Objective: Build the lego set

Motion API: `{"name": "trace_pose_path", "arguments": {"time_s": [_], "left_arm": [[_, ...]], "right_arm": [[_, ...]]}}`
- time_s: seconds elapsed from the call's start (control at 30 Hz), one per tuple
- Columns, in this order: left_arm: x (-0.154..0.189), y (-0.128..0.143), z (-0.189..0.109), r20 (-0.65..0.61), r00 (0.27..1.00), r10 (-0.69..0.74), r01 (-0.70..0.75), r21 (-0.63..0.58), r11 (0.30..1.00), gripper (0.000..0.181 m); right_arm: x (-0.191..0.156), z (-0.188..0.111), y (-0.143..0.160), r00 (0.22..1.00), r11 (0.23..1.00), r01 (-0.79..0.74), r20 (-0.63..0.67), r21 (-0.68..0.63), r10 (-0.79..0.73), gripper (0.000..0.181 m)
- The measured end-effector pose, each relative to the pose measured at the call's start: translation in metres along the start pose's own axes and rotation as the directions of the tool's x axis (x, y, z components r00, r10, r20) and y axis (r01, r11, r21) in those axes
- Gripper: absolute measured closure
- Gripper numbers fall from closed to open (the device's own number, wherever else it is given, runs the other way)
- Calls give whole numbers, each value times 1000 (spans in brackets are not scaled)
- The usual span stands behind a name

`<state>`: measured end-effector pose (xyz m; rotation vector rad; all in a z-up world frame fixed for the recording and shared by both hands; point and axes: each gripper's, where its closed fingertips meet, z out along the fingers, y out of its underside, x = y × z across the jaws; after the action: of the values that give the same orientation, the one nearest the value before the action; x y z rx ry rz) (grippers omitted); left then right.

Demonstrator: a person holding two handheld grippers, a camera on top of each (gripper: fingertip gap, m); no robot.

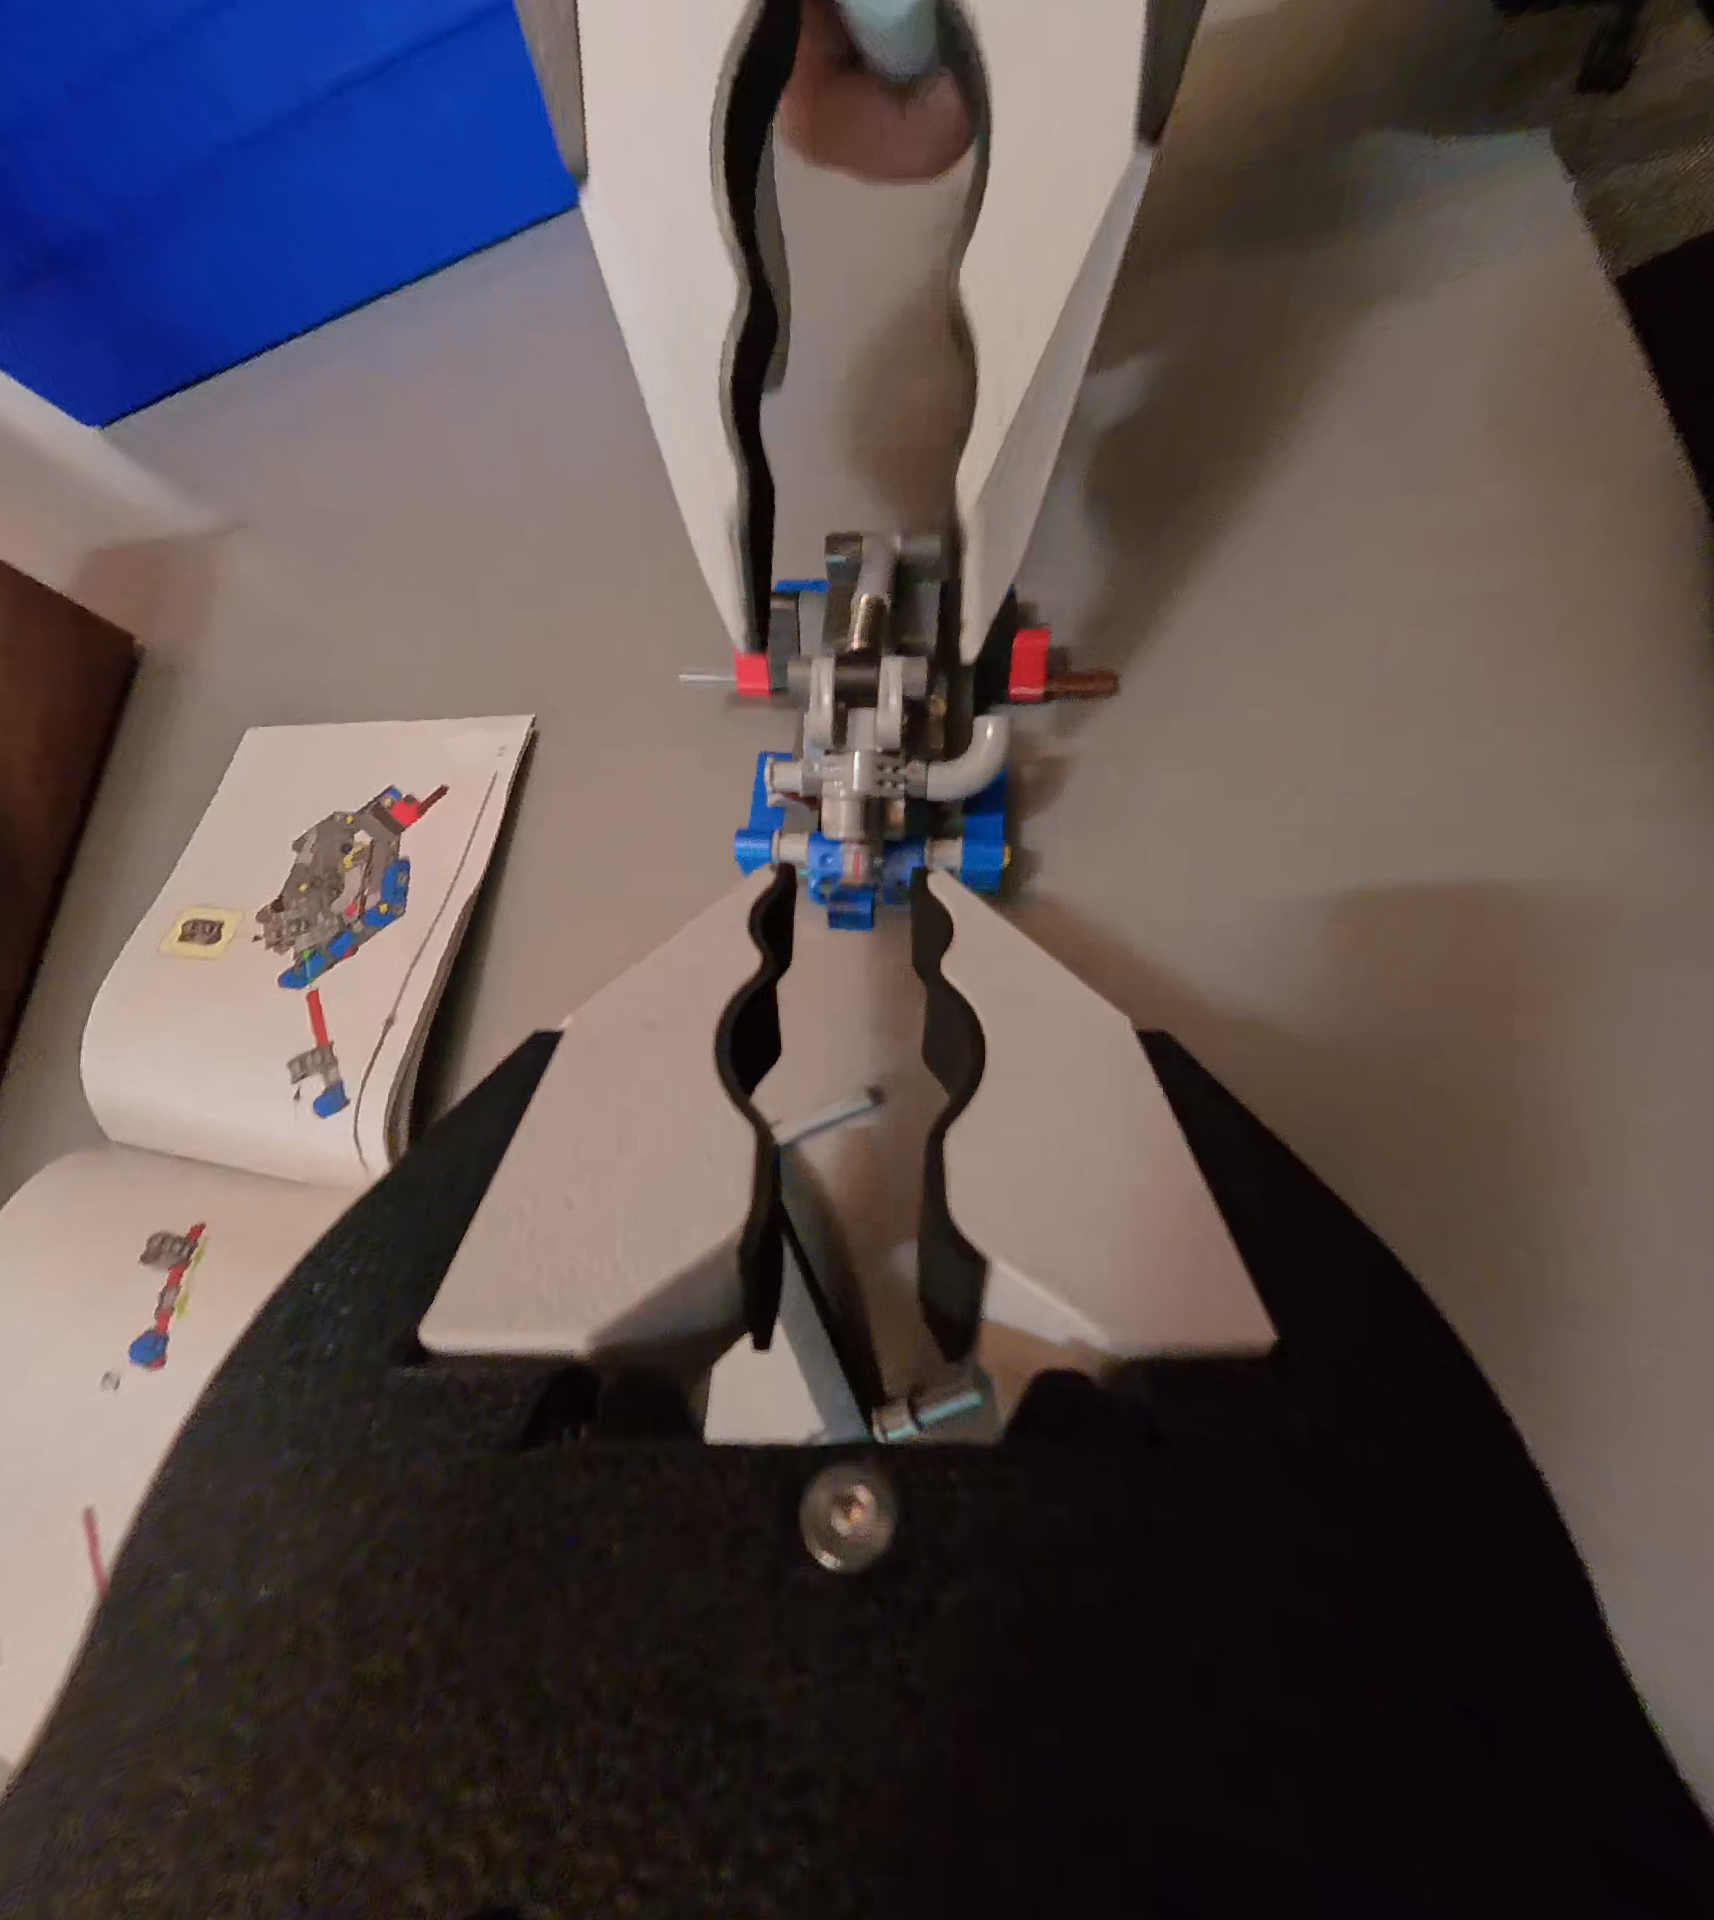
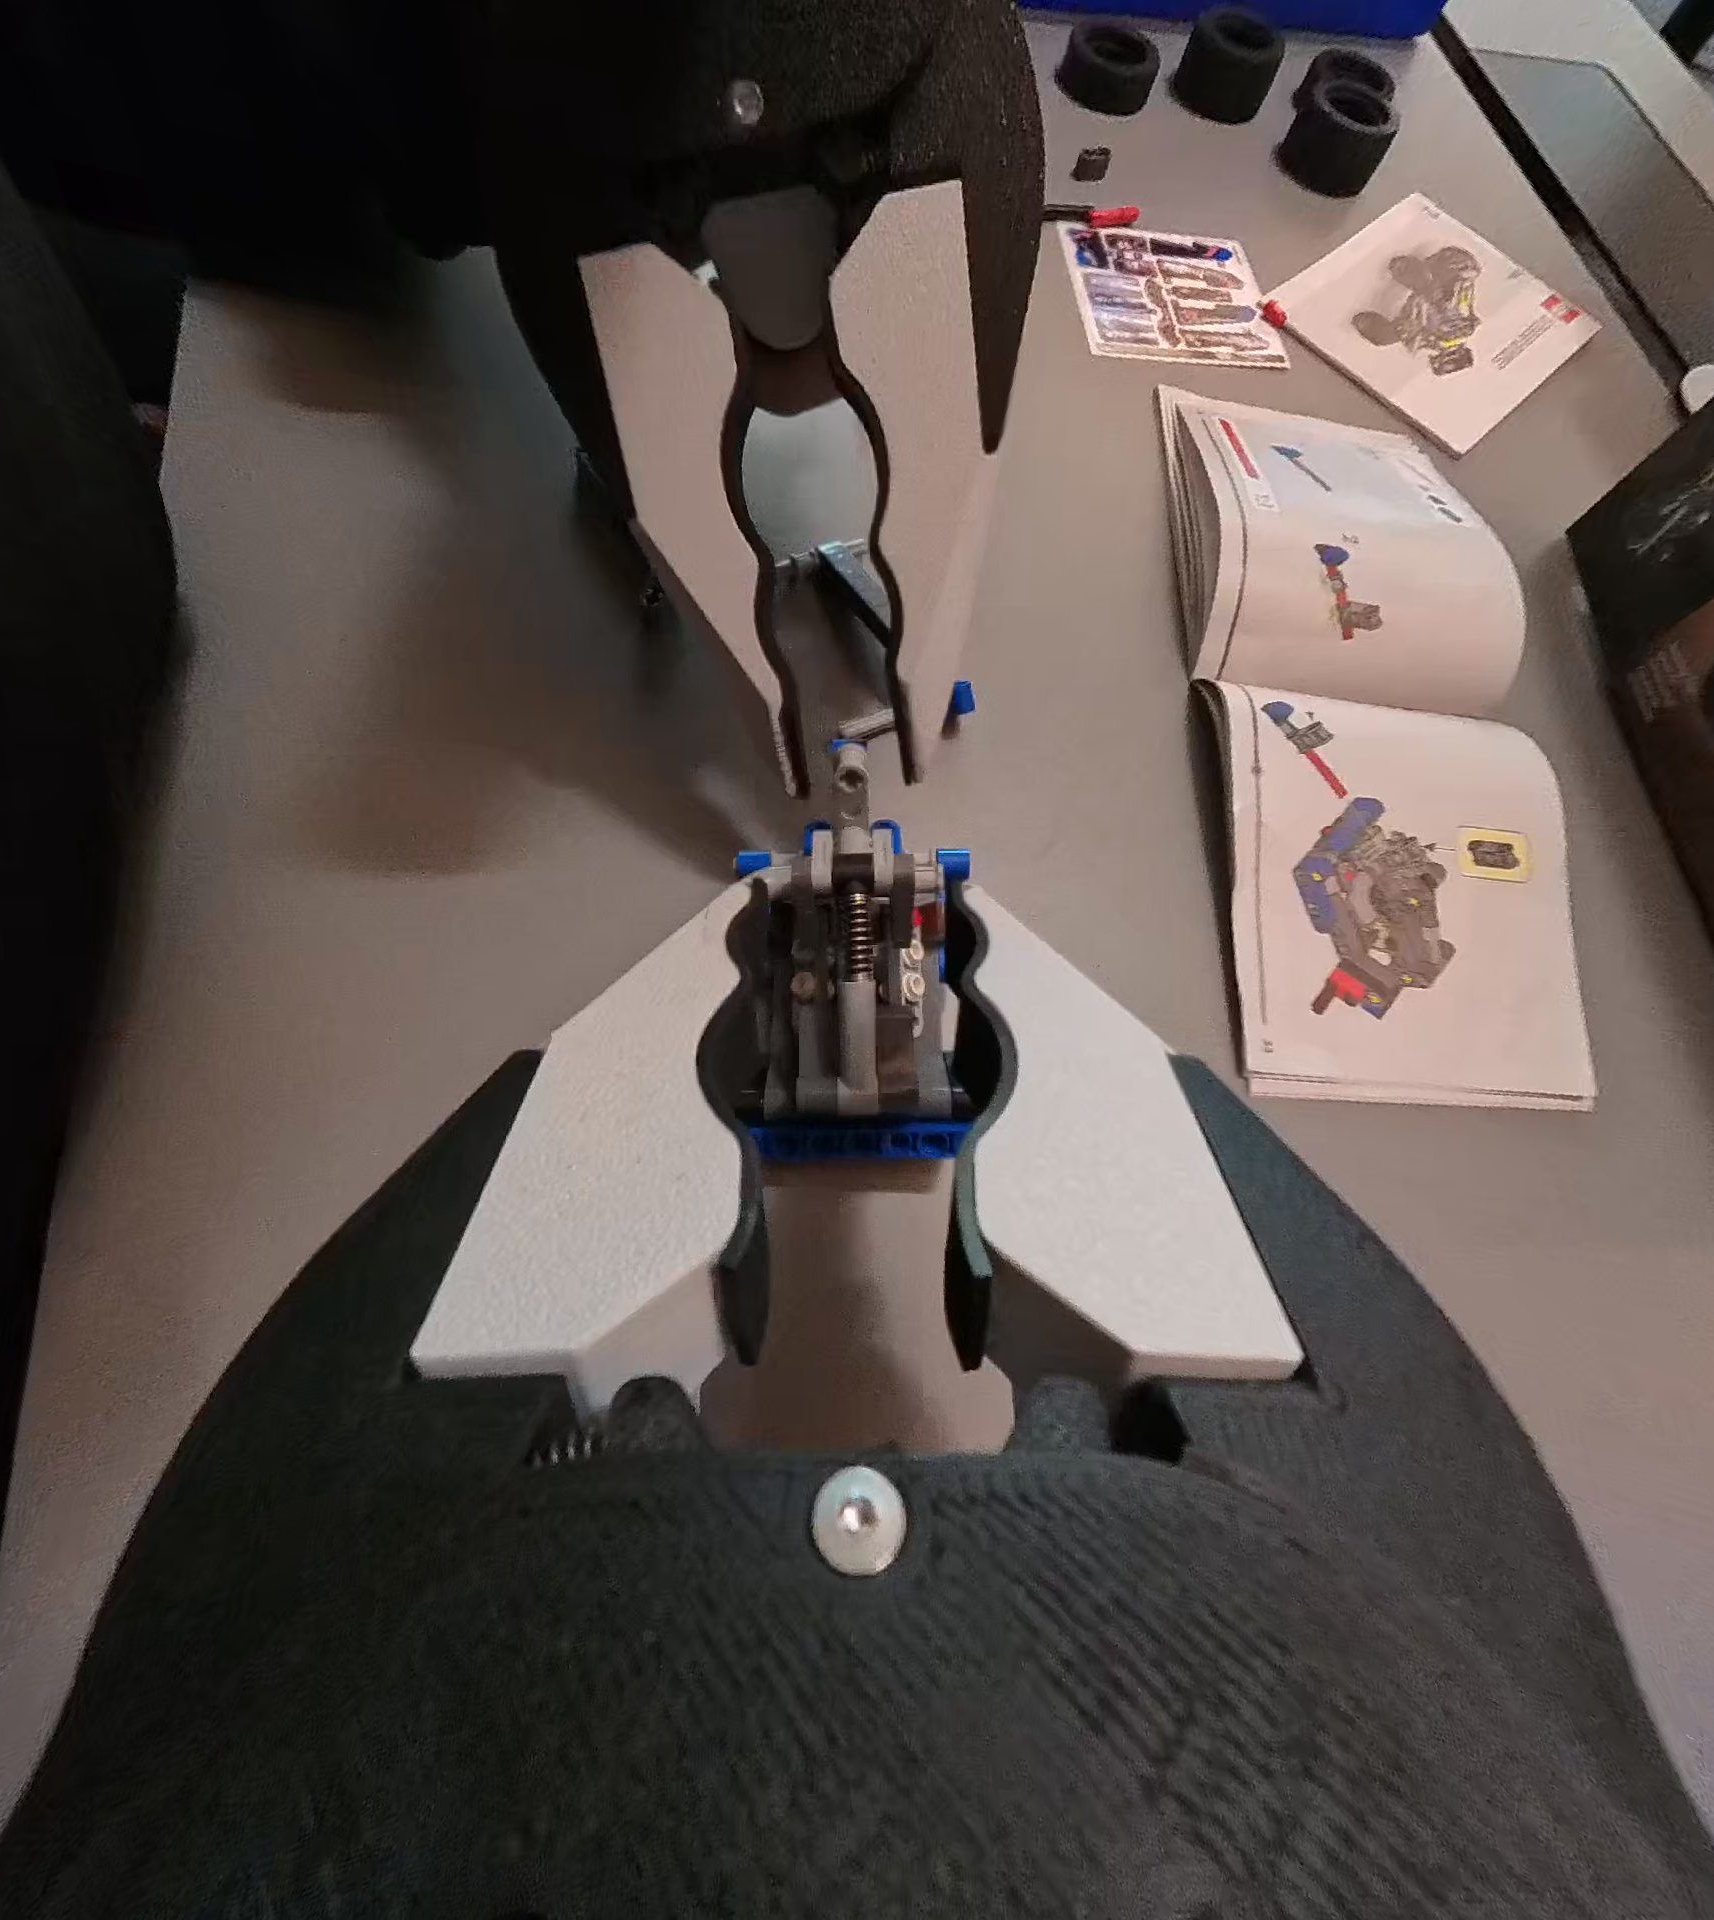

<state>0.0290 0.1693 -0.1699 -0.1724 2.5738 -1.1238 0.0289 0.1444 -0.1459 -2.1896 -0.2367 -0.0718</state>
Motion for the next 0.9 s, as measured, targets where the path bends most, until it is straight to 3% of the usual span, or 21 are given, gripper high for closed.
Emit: {"name": "trace_pose_path", "arguments": {"time_s": [0.17, 0.77, 0.83, 0.9], "left_arm": [[-2, 1, 7, 14, 1000, 3, -3, -10, 1000, 175], [-3, 3, 12, 10, 1000, 30, -29, -48, 998, 176], [-4, 0, 13, 24, 999, 33, -32, -38, 999, 170], [-3, 1, 15, 17, 999, 37, -36, -46, 998, 176]], "right_arm": [[0, 11, 13, 999, 999, 28, 36, -36, -27, 159], [3, 12, 14, 997, 997, 67, 46, 35, -69, 160], [3, 12, 13, 996, 997, 70, 48, 36, -72, 160], [3, 11, 14, 996, 997, 68, 52, 36, -70, 160]]}}
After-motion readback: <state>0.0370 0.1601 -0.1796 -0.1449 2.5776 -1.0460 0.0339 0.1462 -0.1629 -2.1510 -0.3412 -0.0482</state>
